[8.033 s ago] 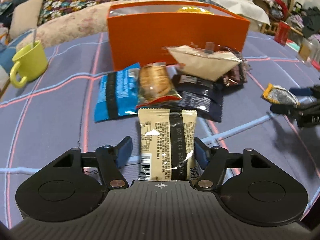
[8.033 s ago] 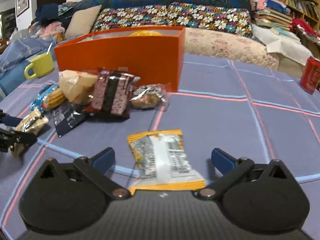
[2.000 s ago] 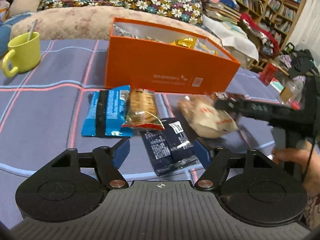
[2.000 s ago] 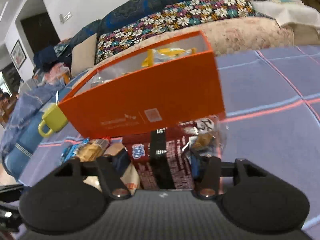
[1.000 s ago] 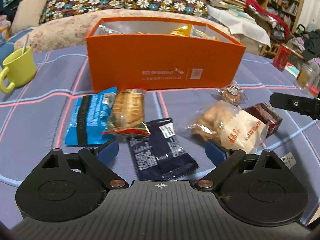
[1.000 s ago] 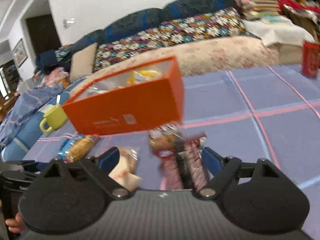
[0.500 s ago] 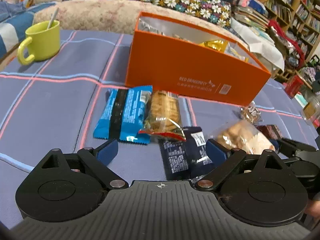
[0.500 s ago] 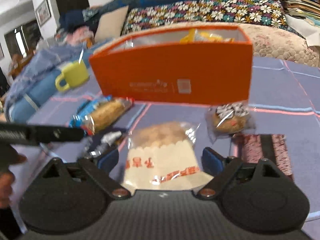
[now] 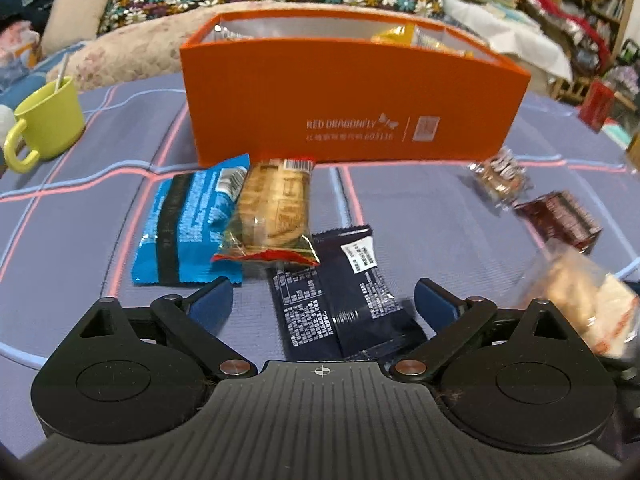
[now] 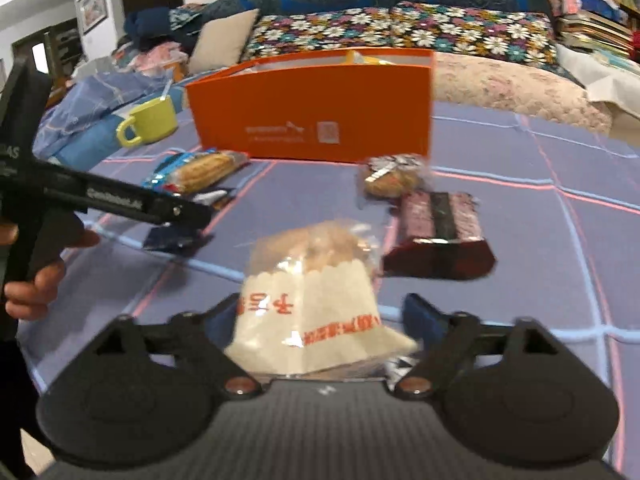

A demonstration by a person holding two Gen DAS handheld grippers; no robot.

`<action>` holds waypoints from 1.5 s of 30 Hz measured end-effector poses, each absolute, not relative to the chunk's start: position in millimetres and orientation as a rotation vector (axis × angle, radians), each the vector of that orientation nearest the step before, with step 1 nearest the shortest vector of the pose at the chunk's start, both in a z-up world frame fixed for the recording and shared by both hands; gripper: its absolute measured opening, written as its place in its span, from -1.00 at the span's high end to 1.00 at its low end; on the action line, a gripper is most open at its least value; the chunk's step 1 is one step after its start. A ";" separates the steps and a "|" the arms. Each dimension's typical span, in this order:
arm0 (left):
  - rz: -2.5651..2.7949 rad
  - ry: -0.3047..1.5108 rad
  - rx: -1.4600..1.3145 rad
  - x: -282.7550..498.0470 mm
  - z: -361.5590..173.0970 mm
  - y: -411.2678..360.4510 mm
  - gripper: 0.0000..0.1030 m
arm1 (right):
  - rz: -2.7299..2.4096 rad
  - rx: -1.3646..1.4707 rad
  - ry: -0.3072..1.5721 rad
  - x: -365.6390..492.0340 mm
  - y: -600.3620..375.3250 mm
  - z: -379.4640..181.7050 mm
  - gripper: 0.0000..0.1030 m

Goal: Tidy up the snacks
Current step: 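Grasp the white paper-bagged pastry with the right tool, then carry the pastry over the orange box and open the right tool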

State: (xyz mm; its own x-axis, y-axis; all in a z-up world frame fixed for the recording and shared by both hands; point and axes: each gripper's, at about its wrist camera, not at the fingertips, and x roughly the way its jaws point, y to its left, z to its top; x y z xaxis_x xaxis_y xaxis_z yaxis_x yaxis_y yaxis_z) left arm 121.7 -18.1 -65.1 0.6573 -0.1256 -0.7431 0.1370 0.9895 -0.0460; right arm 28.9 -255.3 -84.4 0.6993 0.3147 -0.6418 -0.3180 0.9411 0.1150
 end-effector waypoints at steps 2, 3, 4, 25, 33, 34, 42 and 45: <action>-0.125 0.819 0.059 119.7 -67.8 -22.5 -0.35 | 0.357 0.025 0.699 32.6 -257.1 -80.2 -0.81; -0.133 0.817 0.055 118.8 -67.7 -21.3 -0.21 | 0.359 0.024 0.693 34.2 -254.5 -78.7 -0.81; -0.140 0.816 0.051 117.2 -66.3 -19.9 -0.09 | 0.361 0.013 0.697 36.7 -251.0 -79.6 -0.81; -0.304 0.728 -0.095 116.1 26.9 41.3 0.81 | 0.400 0.132 0.623 88.5 -256.1 -5.5 0.04; -0.392 0.898 0.022 87.1 -37.1 24.3 0.76 | 0.363 0.039 0.688 34.8 -250.7 -43.7 -0.99; -0.399 0.895 0.042 83.0 -39.8 22.2 0.74 | 0.380 0.015 0.684 21.8 -249.7 -47.6 -0.99; -0.343 0.843 0.093 73.8 -39.7 18.3 -0.06 | 0.353 -0.007 0.718 -3.3 -251.0 -49.4 -0.99; -0.331 0.825 0.087 81.8 -40.3 12.2 -0.18 | 0.300 0.206 0.785 -11.7 -260.0 -60.8 -0.99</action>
State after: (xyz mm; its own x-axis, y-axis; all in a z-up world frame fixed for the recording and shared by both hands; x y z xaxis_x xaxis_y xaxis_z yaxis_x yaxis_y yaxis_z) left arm 81.8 12.2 -40.3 0.6303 -0.2551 -0.7332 0.3220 0.9453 -0.0521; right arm -11.7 -260.0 -60.8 0.6684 0.3398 -0.6616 -0.1879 0.9378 0.2918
